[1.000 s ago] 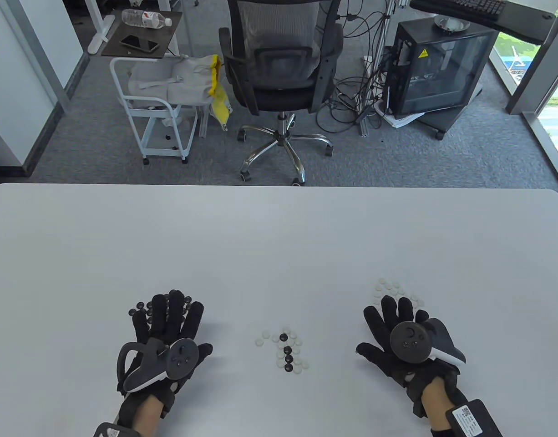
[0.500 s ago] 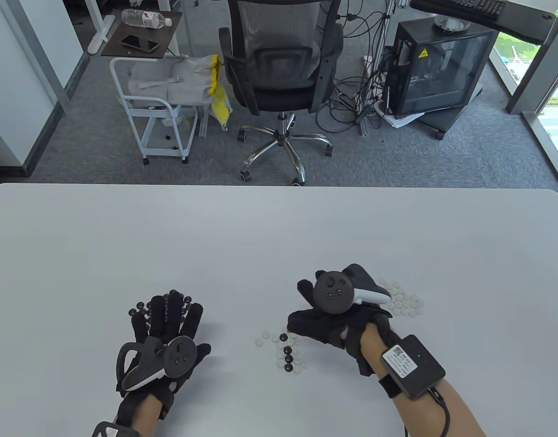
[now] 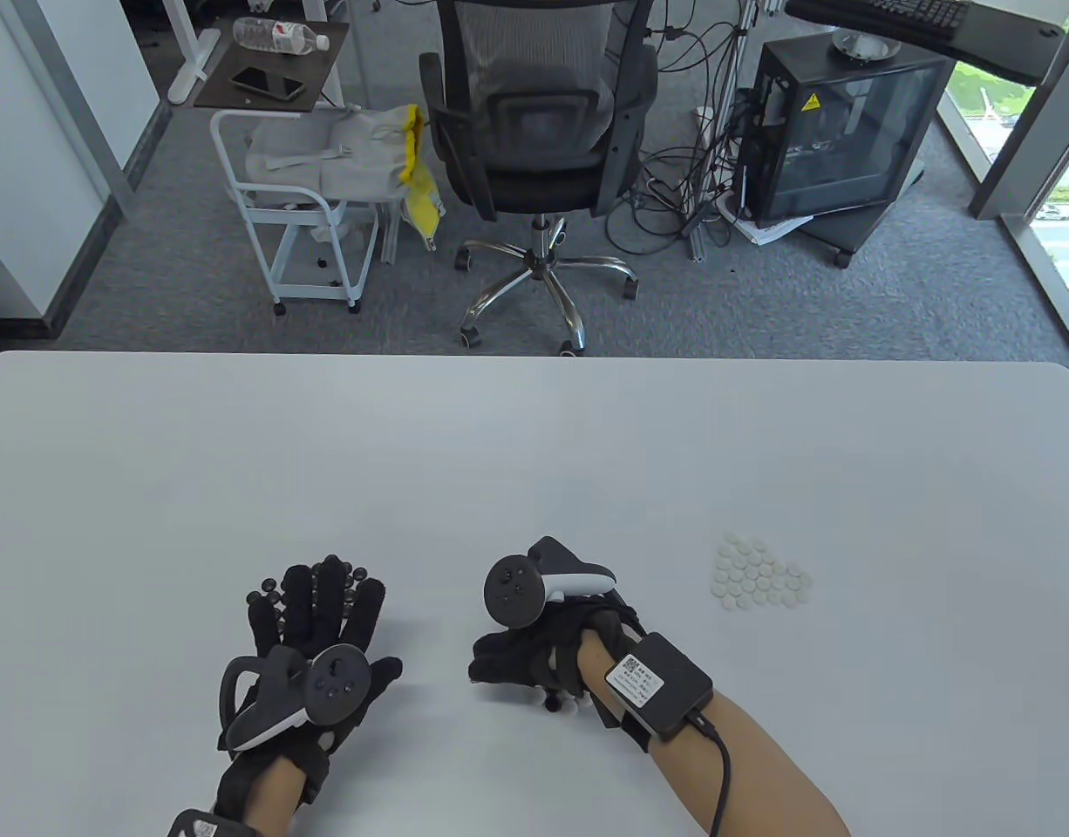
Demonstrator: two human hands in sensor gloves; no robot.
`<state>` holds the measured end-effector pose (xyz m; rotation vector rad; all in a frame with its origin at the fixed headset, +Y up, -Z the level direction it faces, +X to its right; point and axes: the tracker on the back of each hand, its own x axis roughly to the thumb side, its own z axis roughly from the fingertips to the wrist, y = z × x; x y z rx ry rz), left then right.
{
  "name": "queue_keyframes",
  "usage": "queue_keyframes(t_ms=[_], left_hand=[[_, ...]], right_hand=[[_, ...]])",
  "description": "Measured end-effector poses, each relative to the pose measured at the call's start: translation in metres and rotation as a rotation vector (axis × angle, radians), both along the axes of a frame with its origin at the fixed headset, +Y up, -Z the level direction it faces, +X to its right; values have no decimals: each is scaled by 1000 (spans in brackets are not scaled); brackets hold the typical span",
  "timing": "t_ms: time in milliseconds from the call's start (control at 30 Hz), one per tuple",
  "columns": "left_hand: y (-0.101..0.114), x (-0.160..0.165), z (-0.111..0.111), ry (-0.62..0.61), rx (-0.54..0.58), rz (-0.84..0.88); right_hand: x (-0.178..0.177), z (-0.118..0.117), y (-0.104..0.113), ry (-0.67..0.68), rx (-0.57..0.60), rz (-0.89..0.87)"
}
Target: Go stone sorting task
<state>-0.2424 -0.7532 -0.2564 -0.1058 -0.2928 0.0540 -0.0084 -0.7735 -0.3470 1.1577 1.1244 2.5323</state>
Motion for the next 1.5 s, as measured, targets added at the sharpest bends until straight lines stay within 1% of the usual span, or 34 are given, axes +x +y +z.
queue_keyframes(t_ms=[67,133,267,367,400,467,533,633,733,833,967,1067,1267,1367,1433,1500], left_hand=[[0,0,0,0,-6,2],[0,-1,0,0,-7,2],[0,-1,0,2,-14,10],[0,-2,-1,5,-22,12],[0,-3,-1,7,-24,12],[0,-3,-1,9,-26,14],[1,-4,-2,9,-26,19],[1,-4,-2,12,-26,19],[3,-3,-1,6,-18,5],[2,-1,-1,-2,-16,-3],[2,-2,-1,2,-21,-2],[2,-4,-2,10,-26,5],[-2,-3,-4,7,-42,-2],[-2,-2,-4,3,-39,3],[-2,-3,-4,5,-35,6],[-2,-3,-4,8,-34,8]], right_hand=[[0,-8,-1,-46,3,-27],[3,-20,-1,-90,38,-3],[27,-57,5,-228,69,77],[65,-82,5,-380,51,115],[81,-89,5,-455,52,112],[104,-97,6,-518,86,149],[125,-101,7,-570,69,186],[158,-104,8,-676,51,201],[177,-103,7,-703,61,204],[188,-102,5,-738,58,184],[196,-100,6,-773,108,237],[204,-99,6,-799,84,210],[215,-97,8,-829,65,221],[218,-96,10,-833,67,237],[217,-96,11,-814,42,213],[213,-96,15,-805,69,192]])
